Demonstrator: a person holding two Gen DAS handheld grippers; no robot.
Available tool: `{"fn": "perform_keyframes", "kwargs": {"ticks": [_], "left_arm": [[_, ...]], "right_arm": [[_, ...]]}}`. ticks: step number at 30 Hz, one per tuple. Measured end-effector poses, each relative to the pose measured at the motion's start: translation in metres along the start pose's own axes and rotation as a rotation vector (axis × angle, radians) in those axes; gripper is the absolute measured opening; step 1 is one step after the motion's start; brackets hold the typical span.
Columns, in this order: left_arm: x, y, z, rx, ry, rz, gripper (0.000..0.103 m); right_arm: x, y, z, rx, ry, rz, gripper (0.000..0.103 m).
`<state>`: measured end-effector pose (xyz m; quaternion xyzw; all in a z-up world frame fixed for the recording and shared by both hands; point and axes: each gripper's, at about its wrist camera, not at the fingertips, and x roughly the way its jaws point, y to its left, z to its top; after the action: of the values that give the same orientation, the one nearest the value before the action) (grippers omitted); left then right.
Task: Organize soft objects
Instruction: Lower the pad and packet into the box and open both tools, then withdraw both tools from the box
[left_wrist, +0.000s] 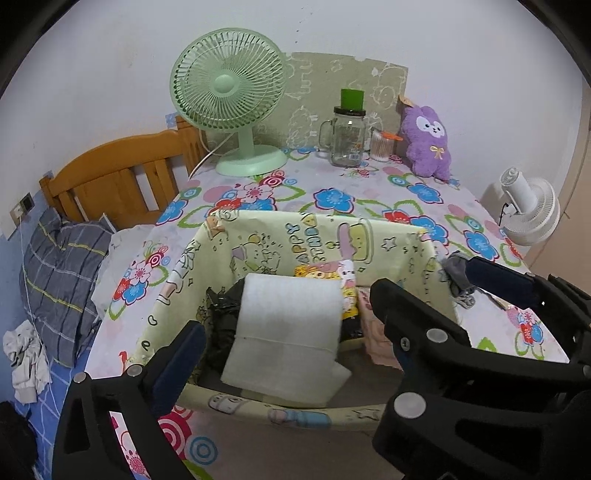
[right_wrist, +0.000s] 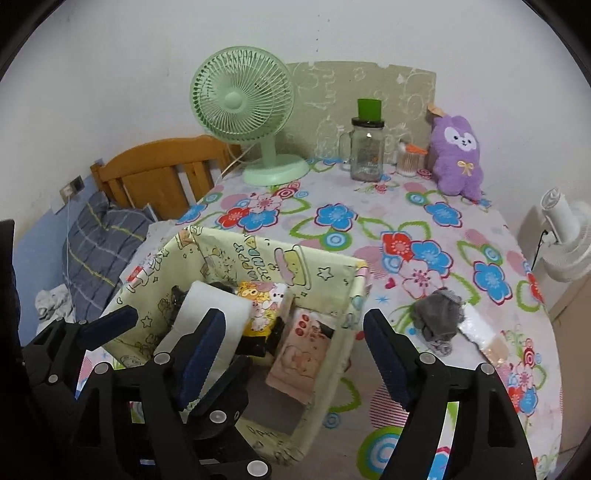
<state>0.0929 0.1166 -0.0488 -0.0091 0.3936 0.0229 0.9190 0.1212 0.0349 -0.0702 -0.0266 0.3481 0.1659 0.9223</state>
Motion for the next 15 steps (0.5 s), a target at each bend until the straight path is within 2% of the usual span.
{"fn": "perform_keyframes", "kwargs": {"ticks": [13,15], "left_arm": [[-0.021,-0.029,0.004,0.007,-0.036,-0.001,0.103],[-0.024,-0.033,0.005,0.010,-0.040,-0.009,0.103]], "right_arm": [[-0.032,-0.022,0.001,-0.014,-0.031,-0.033,0.081],[-0.038,-0.027,0.001,-0.009,-0.038,-0.043,0.084]]}}
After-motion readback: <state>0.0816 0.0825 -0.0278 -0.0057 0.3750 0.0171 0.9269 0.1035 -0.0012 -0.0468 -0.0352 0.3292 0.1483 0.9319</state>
